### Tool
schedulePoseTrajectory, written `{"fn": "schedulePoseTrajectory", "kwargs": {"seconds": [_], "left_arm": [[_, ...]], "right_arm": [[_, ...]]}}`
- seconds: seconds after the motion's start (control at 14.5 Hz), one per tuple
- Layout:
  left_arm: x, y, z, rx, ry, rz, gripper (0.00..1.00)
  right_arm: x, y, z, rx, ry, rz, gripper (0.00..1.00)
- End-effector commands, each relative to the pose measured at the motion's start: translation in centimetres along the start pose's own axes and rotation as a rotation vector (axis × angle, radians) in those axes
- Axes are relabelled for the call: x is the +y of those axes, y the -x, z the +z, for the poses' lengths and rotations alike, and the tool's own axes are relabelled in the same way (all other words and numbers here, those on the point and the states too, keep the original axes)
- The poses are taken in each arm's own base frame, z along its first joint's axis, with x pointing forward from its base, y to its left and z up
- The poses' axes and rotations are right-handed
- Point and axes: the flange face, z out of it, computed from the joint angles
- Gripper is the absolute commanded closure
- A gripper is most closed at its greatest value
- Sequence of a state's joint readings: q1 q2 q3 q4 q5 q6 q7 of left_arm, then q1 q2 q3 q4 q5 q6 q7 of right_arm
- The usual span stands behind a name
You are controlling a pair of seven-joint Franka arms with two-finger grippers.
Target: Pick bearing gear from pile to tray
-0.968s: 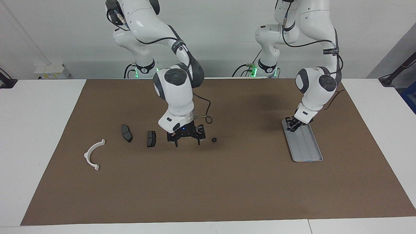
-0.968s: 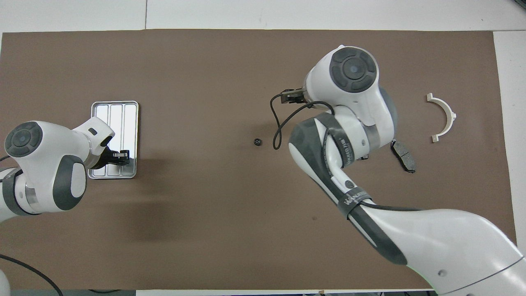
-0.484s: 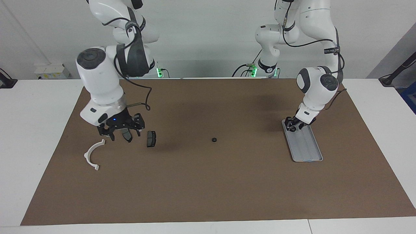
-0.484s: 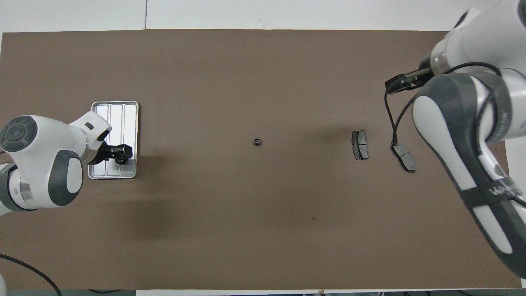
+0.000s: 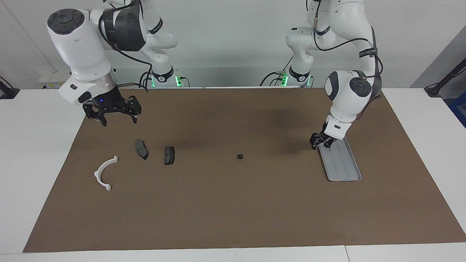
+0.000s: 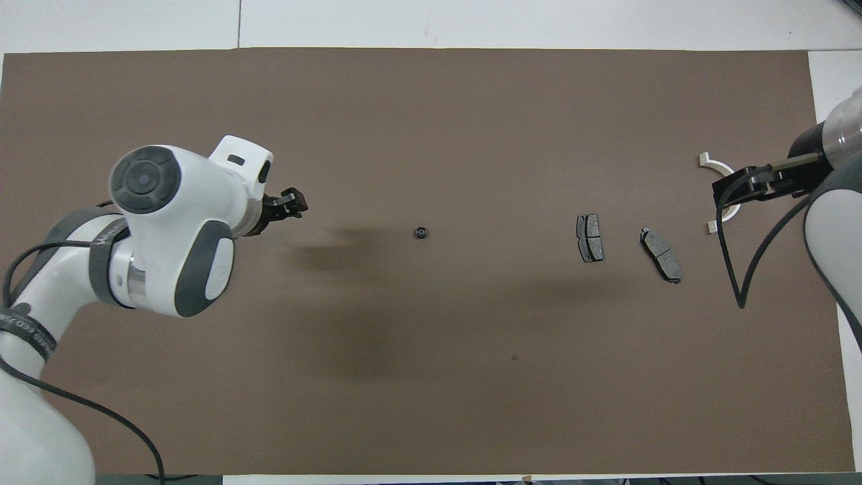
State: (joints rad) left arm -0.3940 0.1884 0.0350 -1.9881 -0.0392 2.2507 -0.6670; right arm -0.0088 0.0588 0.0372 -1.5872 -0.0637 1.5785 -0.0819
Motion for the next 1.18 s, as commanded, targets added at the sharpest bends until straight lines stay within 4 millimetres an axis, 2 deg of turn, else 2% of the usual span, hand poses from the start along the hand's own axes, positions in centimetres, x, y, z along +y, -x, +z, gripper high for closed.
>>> {"fn": "schedulePoseTrajectory", "kwargs": {"seconds": [0.0,0.07,0.21,0.28,0.35,0.41,0.48,0.83,1.11], "left_arm": [[9.5,1.1,2.7,-0.031,-0.051,-0.14,0.19],[11.7,1.5,3.5,-0.025,-0.05,-0.18,0.19],[14.4,4.0,4.1,-0.033,-0.043,-0.16,0.19],[15.5,5.2,5.8,-0.048,-0.053,-0.176,0.19],[19.5,6.8,7.4,-0.041,-0.057,-0.188,0.19],[21.7,6.4,8.4,-0.039,-0.07,-0.208,0.19],[20.9,5.7,8.2,-0.053,-0.106,-0.224,0.19],[21.2,6.8,9.0,-0.044,-0.092,-0.211,0.21],[20.8,7.1,9.5,-0.042,-0.102,-0.208,0.22]], "right_arm": [[0.3,2.3,1.3,-0.055,-0.012,0.018,0.0],[0.3,2.5,1.3,-0.058,-0.012,0.02,0.0],[0.4,2.2,0.7,-0.039,-0.01,0.025,0.0],[0.4,2.2,0.4,-0.032,-0.015,0.025,0.0],[0.2,2.1,-0.3,-0.015,-0.042,0.028,0.0],[0.3,2.1,-1.2,0.003,-0.064,0.031,0.0],[0.5,2.1,-1.8,0.016,-0.076,0.037,0.0],[0.8,2.2,-2.2,0.031,-0.134,0.082,0.0],[1.4,2.2,-2.2,0.036,-0.111,0.077,0.0]]}}
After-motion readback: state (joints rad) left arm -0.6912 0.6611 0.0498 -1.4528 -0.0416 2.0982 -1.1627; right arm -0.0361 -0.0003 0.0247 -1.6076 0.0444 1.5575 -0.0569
